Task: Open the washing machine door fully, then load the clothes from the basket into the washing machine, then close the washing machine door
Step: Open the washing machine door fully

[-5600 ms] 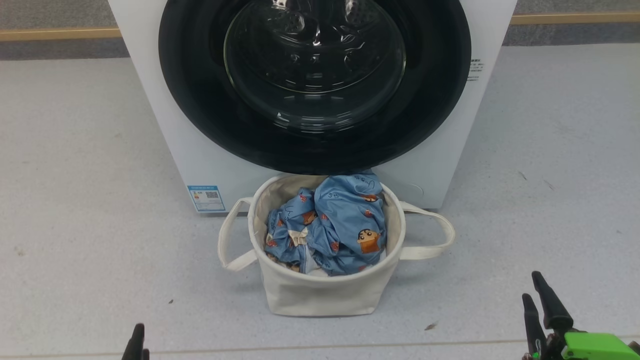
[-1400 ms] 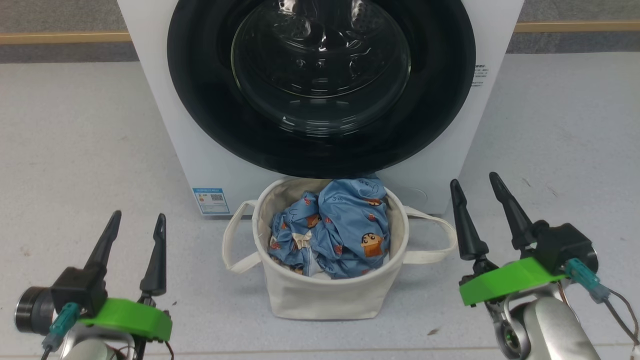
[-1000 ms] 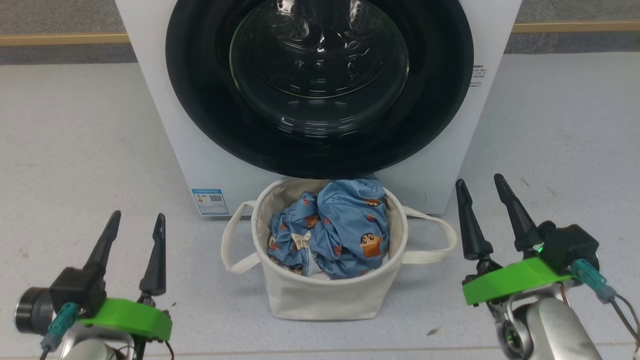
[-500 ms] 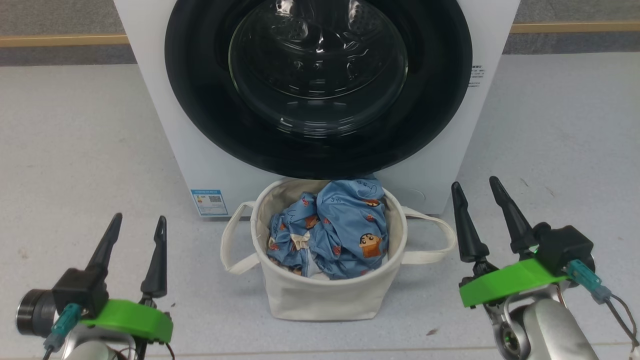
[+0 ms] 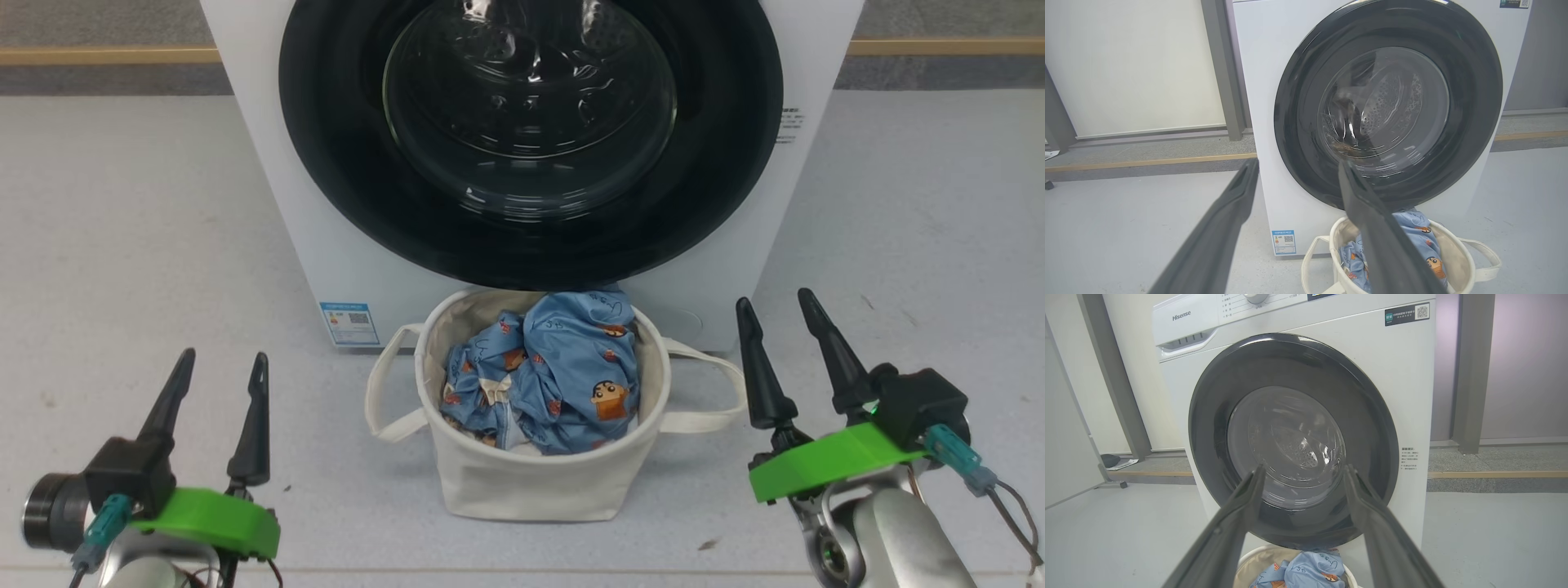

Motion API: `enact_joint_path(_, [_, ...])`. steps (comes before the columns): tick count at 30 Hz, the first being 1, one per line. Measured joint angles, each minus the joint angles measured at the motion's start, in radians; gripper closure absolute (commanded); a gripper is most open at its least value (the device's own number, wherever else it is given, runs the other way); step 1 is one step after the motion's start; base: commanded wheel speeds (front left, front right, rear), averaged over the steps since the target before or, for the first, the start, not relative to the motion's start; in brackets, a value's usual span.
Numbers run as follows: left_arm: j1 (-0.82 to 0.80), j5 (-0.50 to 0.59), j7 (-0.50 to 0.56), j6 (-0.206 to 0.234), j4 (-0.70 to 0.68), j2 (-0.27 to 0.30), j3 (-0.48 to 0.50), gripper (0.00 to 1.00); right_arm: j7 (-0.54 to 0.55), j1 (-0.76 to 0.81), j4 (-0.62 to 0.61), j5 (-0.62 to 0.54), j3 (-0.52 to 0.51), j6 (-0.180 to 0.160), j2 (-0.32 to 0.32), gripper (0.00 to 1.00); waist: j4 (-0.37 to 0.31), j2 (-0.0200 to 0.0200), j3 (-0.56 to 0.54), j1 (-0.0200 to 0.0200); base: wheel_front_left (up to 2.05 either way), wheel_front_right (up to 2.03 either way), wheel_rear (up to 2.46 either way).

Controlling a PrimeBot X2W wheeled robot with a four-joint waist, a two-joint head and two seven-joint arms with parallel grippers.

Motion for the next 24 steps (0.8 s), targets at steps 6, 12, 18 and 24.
enact_joint_path(6, [0.001,0.001,0.008,0.006,-0.003,0.008,-0.003,0.0,0.0,0.0,-0.001,0.0,0.004,0.0,0.001,0.0,-0.004,0.0,0.005,0.0,1.21,1.2,-2.4])
enact_joint_path(12, [0.001,0.001,0.012,0.007,-0.007,0.008,-0.01,0.0,0.0,0.0,-0.001,0.0,0.001,0.0,0.0,0.0,-0.006,0.0,0.011,0.0,1.23,1.23,-2.46])
enact_joint_path(18, [0.001,0.002,0.012,0.014,-0.009,0.008,-0.014,0.0,0.0,0.0,-0.003,0.0,-0.001,0.0,0.0,0.0,-0.005,0.0,0.017,0.0,1.22,1.24,-2.46])
enact_joint_path(24, [0.001,0.001,0.011,0.013,-0.009,0.008,-0.023,0.0,0.0,0.0,-0.002,0.0,-0.001,0.0,0.0,0.0,-0.004,0.0,0.014,0.0,1.16,1.3,-2.46])
